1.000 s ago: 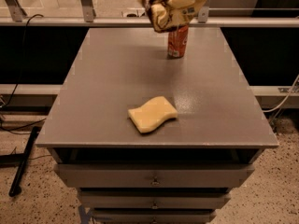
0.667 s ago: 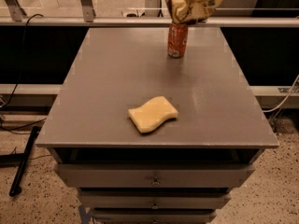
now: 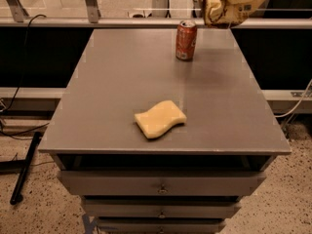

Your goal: Move brown chip bag near coke can

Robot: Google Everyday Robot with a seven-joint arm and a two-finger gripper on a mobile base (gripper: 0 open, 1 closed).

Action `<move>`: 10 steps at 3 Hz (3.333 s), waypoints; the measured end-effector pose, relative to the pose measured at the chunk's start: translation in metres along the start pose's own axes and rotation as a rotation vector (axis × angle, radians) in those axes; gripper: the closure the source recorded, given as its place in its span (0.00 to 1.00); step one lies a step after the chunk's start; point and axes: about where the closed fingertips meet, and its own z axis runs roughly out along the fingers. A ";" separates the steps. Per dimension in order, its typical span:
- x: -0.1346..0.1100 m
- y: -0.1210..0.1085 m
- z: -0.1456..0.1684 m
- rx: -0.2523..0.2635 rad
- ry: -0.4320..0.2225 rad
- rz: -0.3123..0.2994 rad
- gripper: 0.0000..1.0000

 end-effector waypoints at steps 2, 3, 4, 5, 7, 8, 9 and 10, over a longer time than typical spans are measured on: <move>0.047 0.014 0.034 -0.052 0.013 0.073 1.00; 0.058 0.033 0.059 -0.100 0.004 0.094 1.00; 0.067 0.049 0.076 -0.134 -0.002 0.109 0.81; 0.076 0.063 0.084 -0.156 -0.008 0.122 0.50; 0.079 0.072 0.088 -0.169 -0.012 0.126 0.04; 0.079 0.073 0.089 -0.172 -0.012 0.126 0.00; 0.098 0.065 0.083 -0.166 -0.049 0.169 0.00; 0.121 0.038 0.054 -0.096 -0.071 0.188 0.00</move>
Offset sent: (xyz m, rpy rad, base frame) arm 0.0129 -0.0217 -0.0842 0.0769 0.1075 -0.0177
